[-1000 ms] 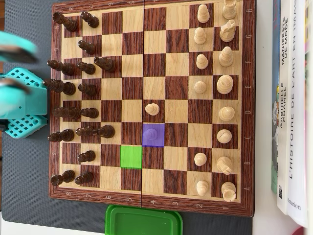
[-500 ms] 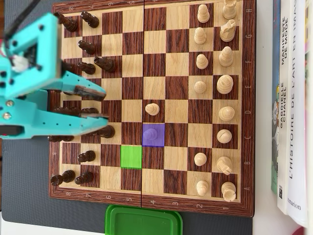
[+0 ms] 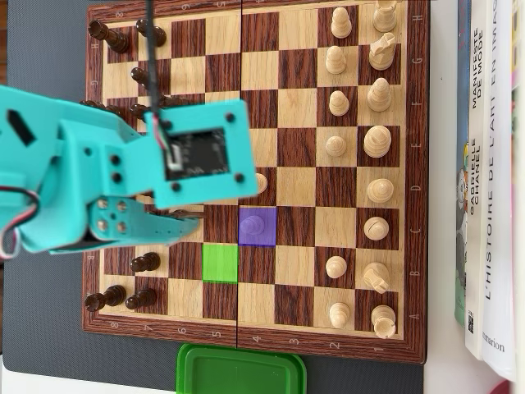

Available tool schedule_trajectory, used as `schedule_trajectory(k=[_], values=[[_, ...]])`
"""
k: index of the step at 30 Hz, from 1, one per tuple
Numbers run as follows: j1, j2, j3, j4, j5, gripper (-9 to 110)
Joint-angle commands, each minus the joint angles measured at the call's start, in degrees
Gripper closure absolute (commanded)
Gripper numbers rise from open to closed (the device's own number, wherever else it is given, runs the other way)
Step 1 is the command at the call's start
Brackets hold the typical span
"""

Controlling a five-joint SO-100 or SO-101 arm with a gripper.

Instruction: Play chess

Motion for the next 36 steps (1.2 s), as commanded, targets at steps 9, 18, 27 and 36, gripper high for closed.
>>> schedule_trajectory(k=[9, 18, 27, 36], values=[[1.5, -16.9, -18.6, 3.2, 5.3, 88], [4.7, -26.0, -23.1, 3.2, 4.7, 87], [5.3, -30.1, -23.2, 3.2, 4.9, 87], [5.2, -33.4, -23.3, 3.1, 4.8, 87]])
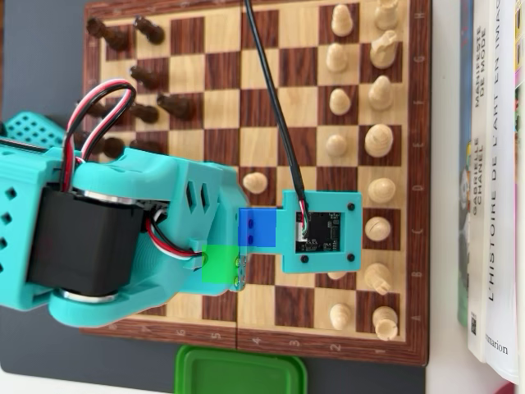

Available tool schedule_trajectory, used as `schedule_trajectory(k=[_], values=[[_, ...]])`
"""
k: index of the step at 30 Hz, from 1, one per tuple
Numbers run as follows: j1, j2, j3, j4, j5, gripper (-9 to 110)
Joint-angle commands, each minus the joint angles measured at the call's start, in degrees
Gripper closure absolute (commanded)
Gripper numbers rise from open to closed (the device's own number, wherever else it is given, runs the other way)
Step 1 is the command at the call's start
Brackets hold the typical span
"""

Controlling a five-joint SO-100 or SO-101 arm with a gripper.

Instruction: Play chess

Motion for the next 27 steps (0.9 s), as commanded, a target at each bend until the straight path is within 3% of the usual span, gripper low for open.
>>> schedule_trajectory(k=[1, 27], values=[[0.4, 0.0, -2.5, -0.1, 0.1, 87], [1.8, -5.8, -6.0, 0.2, -0.3, 88]])
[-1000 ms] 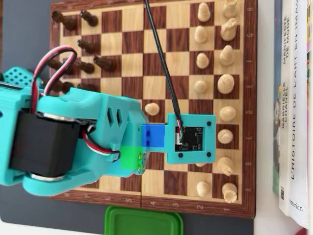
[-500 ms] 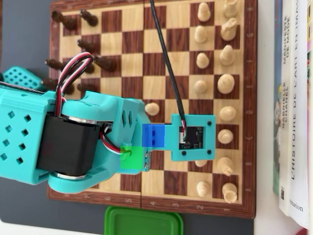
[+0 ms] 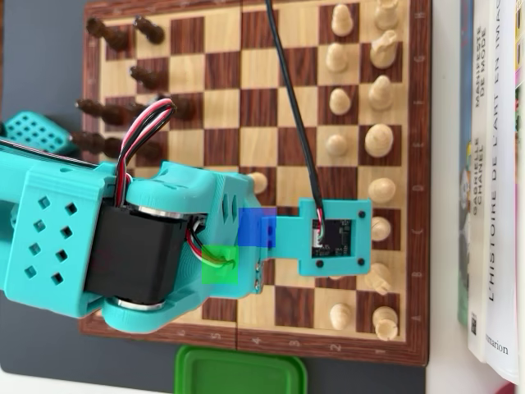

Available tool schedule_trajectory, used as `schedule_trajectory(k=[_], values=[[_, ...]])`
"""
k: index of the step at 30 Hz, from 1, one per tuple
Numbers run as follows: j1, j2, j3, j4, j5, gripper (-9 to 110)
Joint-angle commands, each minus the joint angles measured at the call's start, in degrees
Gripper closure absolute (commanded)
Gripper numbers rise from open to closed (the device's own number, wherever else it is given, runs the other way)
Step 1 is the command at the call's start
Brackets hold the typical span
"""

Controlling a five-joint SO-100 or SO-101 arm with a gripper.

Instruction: Play chess

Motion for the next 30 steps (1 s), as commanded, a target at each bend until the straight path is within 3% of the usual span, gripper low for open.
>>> schedule_trajectory(k=[1, 9, 21, 30], values=[[0.6, 0.4, -2.4, 0.3, -0.3, 88], [0.4, 0.5, -2.4, 2.5, -0.3, 89], [0.2, 0.4, -2.7, 2.2, -0.2, 100], [-0.1, 2.5, -2.8, 2.5, -0.3, 100]])
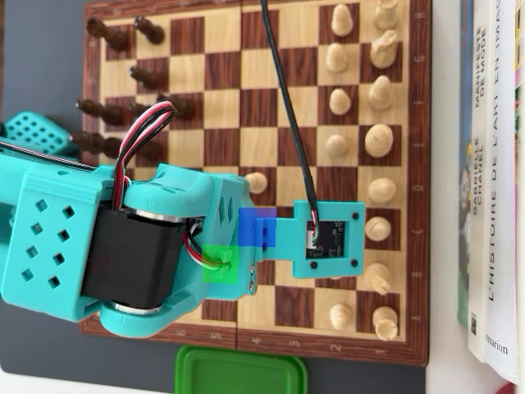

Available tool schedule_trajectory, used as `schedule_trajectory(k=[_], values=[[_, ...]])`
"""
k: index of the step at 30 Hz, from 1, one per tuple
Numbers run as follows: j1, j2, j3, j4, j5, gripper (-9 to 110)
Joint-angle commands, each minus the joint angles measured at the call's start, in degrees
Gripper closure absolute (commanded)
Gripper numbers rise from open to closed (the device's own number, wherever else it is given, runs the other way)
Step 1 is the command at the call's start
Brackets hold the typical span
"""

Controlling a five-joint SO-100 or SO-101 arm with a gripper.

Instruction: Play chess

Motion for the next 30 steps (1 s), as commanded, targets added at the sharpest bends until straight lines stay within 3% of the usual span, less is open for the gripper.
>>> schedule_trajectory(k=[1, 15, 30], values=[[-0.1, 3.6, -2.1, 0.1, -0.3, 100], [4.0, 15.6, 8.2, 2.3, -0.4, 100], [13.0, 18.6, 15.1, -1.2, -7.8, 100]])
